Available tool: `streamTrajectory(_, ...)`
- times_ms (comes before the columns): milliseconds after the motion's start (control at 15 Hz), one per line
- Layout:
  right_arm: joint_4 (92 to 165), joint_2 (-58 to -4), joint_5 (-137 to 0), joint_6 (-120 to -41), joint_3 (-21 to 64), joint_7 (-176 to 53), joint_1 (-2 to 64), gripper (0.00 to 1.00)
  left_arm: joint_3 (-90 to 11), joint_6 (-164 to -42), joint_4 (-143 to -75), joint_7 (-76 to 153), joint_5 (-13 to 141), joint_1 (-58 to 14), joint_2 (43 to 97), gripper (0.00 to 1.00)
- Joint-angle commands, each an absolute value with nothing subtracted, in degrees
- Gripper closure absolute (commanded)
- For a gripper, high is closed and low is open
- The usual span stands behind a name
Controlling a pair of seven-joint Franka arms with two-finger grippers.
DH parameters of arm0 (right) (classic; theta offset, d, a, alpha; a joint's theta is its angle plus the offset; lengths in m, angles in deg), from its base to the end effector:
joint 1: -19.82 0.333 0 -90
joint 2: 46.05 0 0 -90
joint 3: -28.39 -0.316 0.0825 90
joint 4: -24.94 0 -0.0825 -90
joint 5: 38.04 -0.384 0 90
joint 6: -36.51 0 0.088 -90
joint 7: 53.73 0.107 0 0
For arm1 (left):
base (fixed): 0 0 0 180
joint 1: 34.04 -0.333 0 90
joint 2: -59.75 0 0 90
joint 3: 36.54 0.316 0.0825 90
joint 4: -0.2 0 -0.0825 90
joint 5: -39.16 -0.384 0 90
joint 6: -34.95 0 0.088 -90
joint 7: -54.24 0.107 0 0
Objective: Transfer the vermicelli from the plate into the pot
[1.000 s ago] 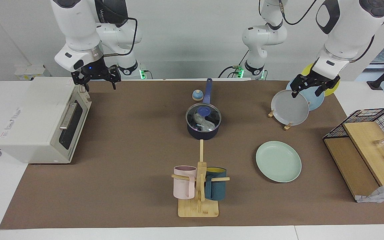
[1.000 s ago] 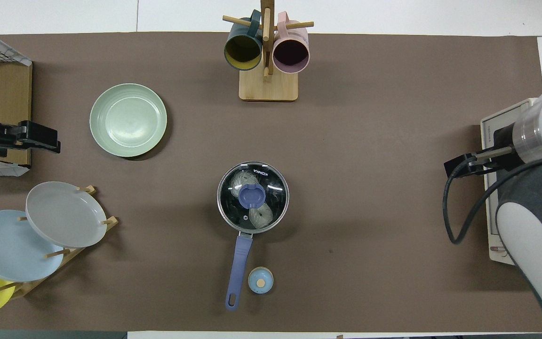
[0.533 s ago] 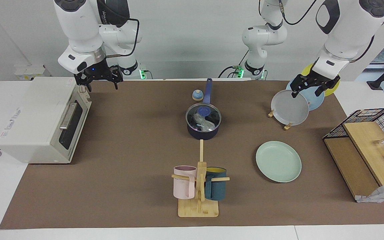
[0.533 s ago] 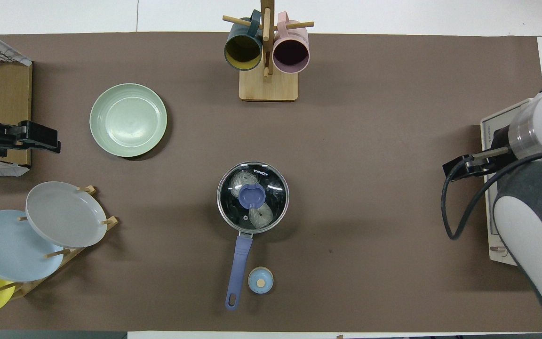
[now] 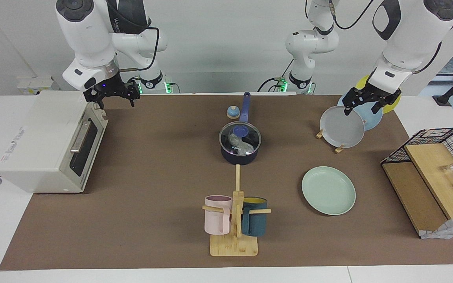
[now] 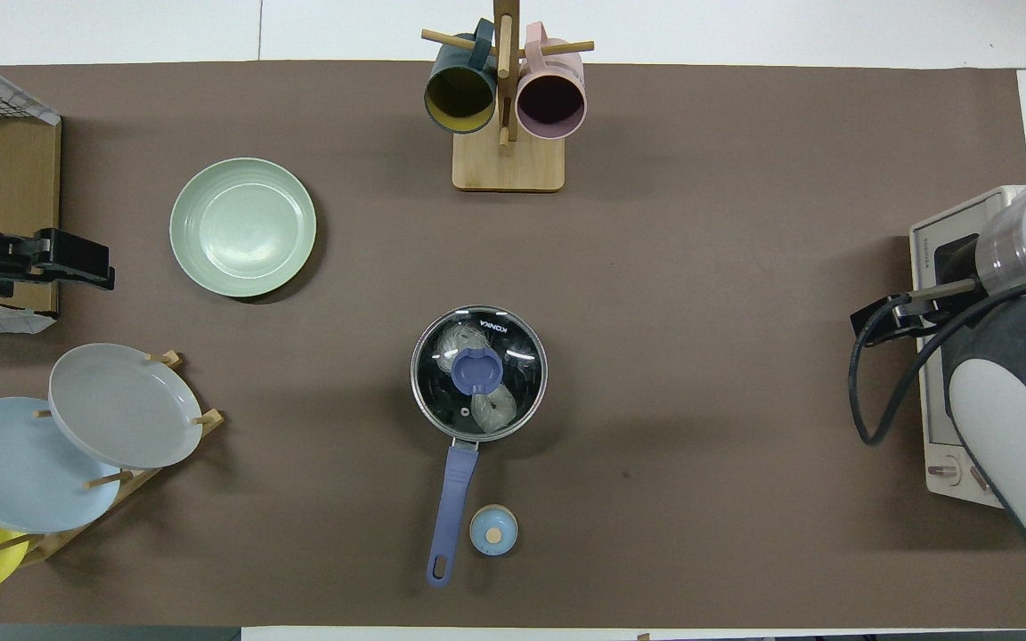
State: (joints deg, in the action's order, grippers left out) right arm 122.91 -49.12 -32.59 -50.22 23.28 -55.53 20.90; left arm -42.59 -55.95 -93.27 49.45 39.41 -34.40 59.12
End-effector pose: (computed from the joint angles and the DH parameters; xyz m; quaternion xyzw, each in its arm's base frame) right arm 0.5250 0.0474 0.5844 0.9938 0.0699 -0.0693 0.0526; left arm 0.5482 -0.0554 0.6033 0.9998 -0.0078 -0.0170 0.0000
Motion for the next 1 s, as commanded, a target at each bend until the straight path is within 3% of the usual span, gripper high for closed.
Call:
streamTrajectory(0, 122.94, -49.48, -33.82, -49.53, 24.00, -57.25, 19.74, 0.00, -43.13, -56.54, -95.25, 49.93, 40.13, -35.36, 57.38, 0.00)
streamTrajectory(933, 121.62, -49.65, -35.58, -48.22, 26.37, -59.45, 18.77, 0.00, -43.13, -56.54, -95.25, 49.93, 40.13, -35.36, 57.38, 0.00)
